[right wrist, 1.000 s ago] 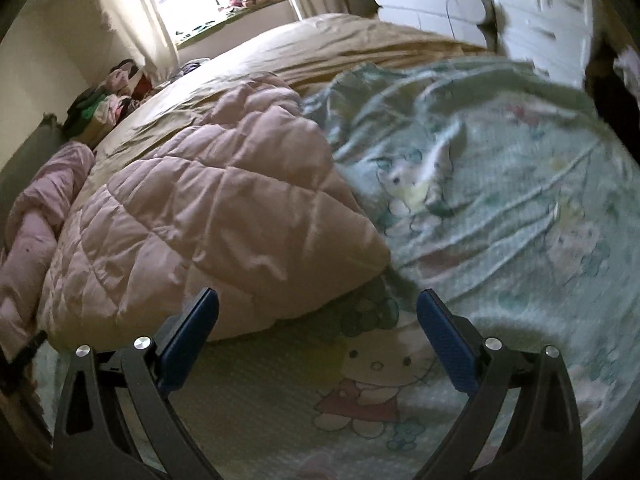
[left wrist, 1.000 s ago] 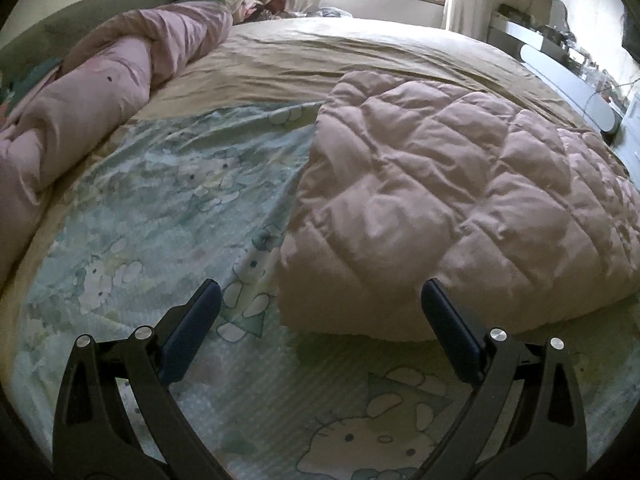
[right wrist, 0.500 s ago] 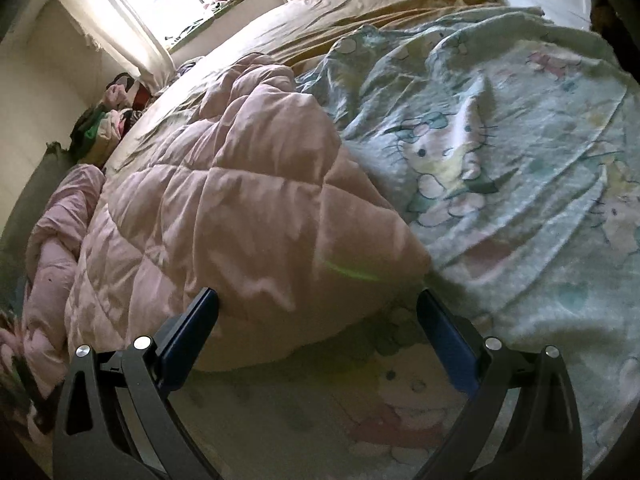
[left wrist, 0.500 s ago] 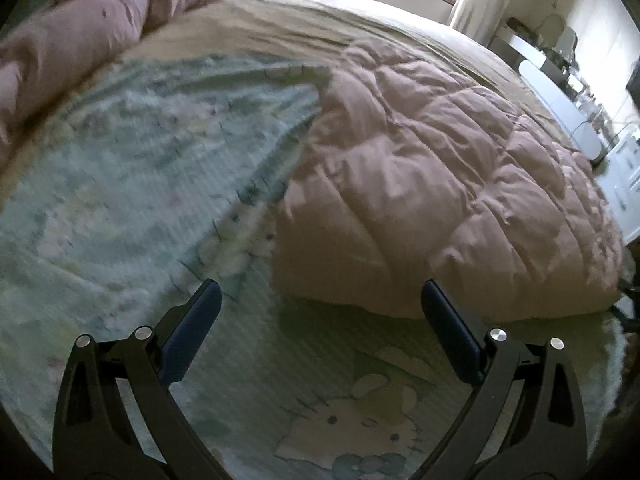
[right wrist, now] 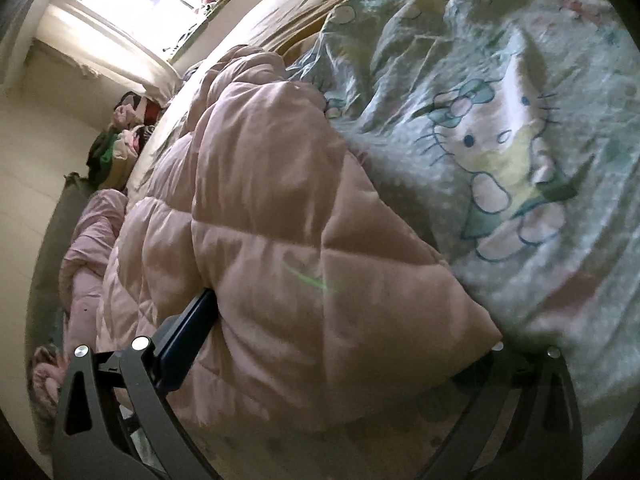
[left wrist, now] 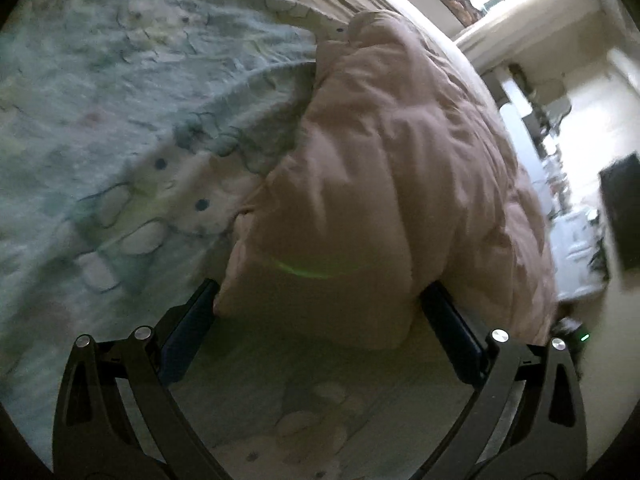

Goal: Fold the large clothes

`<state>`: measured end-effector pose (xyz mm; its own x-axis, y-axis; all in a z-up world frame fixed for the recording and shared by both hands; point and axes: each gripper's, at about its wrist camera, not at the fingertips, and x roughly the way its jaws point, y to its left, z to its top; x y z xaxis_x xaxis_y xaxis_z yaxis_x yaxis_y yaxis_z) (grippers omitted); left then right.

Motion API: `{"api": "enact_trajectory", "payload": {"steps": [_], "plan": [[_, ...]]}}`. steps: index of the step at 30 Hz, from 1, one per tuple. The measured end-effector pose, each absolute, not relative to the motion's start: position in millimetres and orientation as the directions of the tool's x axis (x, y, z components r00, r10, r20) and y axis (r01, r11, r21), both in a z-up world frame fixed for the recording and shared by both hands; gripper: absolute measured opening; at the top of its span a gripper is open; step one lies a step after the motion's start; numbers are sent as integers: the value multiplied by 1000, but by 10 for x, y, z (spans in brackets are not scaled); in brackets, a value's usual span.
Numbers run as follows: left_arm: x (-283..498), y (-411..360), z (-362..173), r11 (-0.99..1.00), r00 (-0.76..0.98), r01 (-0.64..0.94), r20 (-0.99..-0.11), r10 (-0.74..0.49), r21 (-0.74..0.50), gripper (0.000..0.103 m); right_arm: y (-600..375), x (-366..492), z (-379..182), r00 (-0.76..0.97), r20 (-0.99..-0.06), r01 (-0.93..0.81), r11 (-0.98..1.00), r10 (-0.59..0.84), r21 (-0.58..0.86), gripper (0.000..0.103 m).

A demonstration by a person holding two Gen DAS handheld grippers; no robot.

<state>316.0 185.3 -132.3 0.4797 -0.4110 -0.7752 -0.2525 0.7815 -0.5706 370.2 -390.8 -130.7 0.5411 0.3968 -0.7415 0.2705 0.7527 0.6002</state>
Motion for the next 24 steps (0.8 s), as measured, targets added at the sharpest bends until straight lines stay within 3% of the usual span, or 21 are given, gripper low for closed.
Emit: {"api": "enact_trajectory", "payload": {"steps": [7, 12, 15, 16, 17, 18, 20, 23, 24], "plan": [[3323, 1940, -1277, 715, 497, -240, -716, -490, -656, 95, -4007, 3611, -1363, 512, -737, 275, 729, 441, 627, 99], [3602, 1841, -1279, 742, 466, -258, -753, -465, -618, 95, -3984, 3702, -1375, 522, -724, 262, 723, 451, 639, 98], [3697, 1854, -1319, 736, 475, -274, -753, -456, -619, 95, -3950, 3774, -1364, 539, -713, 232, 734, 449, 638, 82], [3694, 1835, -1310, 746, 481, -274, -758, -440, -607, 94, -3939, 3780, -1342, 545, -709, 220, 740, 447, 635, 70], [3680, 1797, -1270, 769, 487, -269, -771, -411, -580, 89, -3913, 3784, -1299, 553, -705, 200, 751, 443, 629, 59], [3650, 1756, -1206, 800, 495, -256, -785, -374, -543, 84, -3873, 3781, -1218, 559, -710, 172, 777, 429, 605, 56], [3668, 1642, -1077, 844, 510, -229, -798, -320, -485, 64, -3805, 3763, -1107, 563, -721, 144, 811, 404, 567, 42], [3648, 1543, -900, 894, 538, -180, -802, -260, -410, 42, -3649, 3684, -857, 592, -726, 65, 877, 349, 476, 34], [3630, 1505, -826, 909, 547, -163, -802, -240, -383, 40, -3591, 3657, -768, 602, -726, 46, 893, 332, 447, 33]]}}
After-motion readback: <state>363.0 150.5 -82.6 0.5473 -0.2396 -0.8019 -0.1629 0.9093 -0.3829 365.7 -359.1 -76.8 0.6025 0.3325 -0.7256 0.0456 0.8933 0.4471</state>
